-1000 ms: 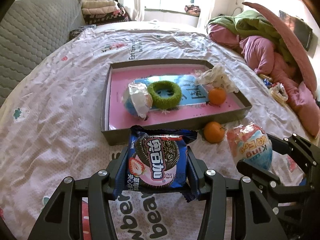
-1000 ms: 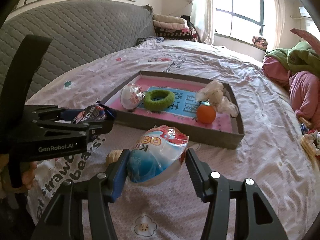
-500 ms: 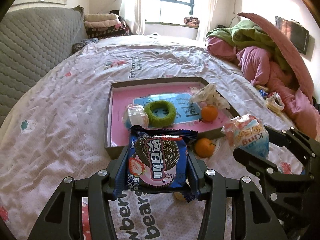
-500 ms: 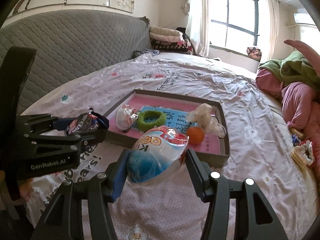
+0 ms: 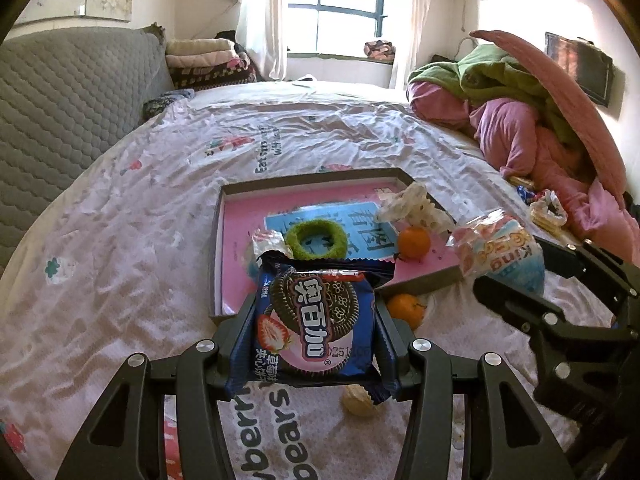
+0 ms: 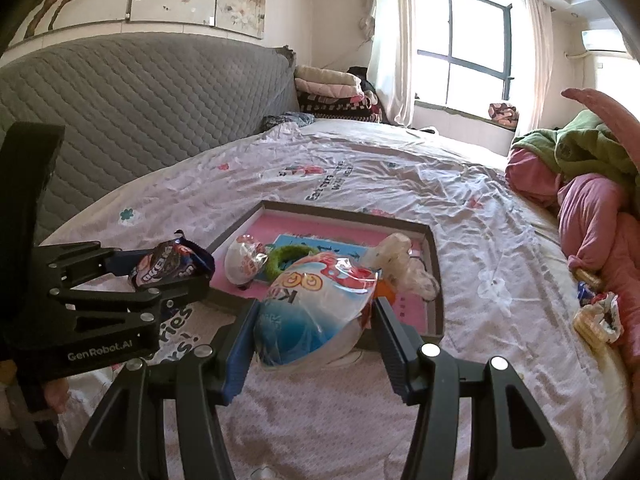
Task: Organize objects
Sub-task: 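Lift the Oreo pack with the left tool while the right tool carries the Kinder egg to the tray, then lower the Oreo pack into the tray while the right tool lowers the Kinder egg beside the ring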
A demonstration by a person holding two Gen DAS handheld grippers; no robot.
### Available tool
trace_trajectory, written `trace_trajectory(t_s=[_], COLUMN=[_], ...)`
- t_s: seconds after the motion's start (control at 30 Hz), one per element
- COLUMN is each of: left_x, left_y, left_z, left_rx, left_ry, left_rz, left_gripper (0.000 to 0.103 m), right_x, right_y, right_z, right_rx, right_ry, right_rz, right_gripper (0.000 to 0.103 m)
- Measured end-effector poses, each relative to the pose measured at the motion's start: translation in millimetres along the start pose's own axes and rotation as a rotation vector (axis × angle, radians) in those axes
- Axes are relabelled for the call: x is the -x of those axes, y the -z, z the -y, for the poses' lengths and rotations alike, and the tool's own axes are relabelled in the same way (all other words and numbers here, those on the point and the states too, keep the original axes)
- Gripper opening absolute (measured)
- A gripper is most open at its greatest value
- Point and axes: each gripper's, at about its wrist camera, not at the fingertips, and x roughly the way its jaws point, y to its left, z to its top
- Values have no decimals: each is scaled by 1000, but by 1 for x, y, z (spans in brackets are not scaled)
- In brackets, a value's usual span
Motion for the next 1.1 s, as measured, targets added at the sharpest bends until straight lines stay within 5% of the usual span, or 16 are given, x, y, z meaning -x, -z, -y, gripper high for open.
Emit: trace_trajectory(t_s=[0.4, 1.1], left_x=[-4, -80], left_y=[-25, -48], left_z=[-14, -58], left_rx=[-9, 20], left_ry=[-30, -99], left_rz=[22, -62], left_gripper=[53, 53], right_x=[-5, -67], right_y=[-19, -42], right_z=[13, 36], right_rx=[-8, 15], right_ry=[0, -7], right_rz=[21, -3], right_gripper=[56, 56])
